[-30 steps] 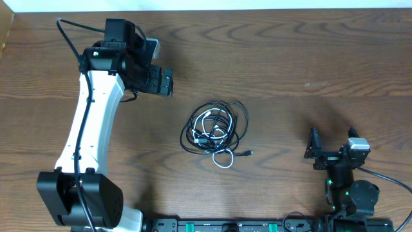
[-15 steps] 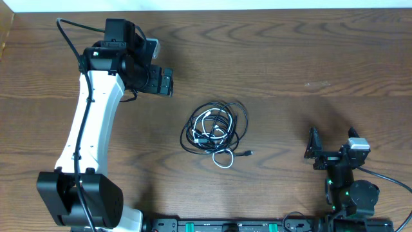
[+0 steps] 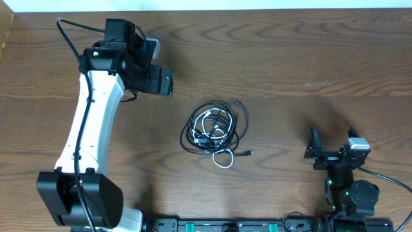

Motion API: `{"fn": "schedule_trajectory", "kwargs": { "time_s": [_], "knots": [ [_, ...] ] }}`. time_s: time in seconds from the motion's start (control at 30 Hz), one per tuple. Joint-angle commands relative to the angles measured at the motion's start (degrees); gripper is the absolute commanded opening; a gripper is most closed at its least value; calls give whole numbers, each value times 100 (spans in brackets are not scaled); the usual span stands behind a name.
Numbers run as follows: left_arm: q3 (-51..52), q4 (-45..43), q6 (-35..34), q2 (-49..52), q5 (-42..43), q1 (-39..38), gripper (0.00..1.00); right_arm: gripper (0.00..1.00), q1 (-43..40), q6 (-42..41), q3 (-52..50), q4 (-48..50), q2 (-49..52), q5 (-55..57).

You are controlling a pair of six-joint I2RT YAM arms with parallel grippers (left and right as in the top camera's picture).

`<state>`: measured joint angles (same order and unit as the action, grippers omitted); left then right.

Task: Untangle cables

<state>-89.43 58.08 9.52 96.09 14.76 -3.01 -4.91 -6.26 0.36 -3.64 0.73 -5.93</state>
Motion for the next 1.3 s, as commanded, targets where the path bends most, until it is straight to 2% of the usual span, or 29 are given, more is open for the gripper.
{"fn": "schedule_trajectory", "kwargs": {
  "time_s": [0.0, 1.27],
  "knots": [
    [-144, 17, 118, -116, 66, 20, 100, 99, -31, 76, -4, -26, -35, 24],
    [-144, -247, 138, 92, 70, 13, 100, 99, -31, 76, -4, -26, -35, 24]
  ]
}}
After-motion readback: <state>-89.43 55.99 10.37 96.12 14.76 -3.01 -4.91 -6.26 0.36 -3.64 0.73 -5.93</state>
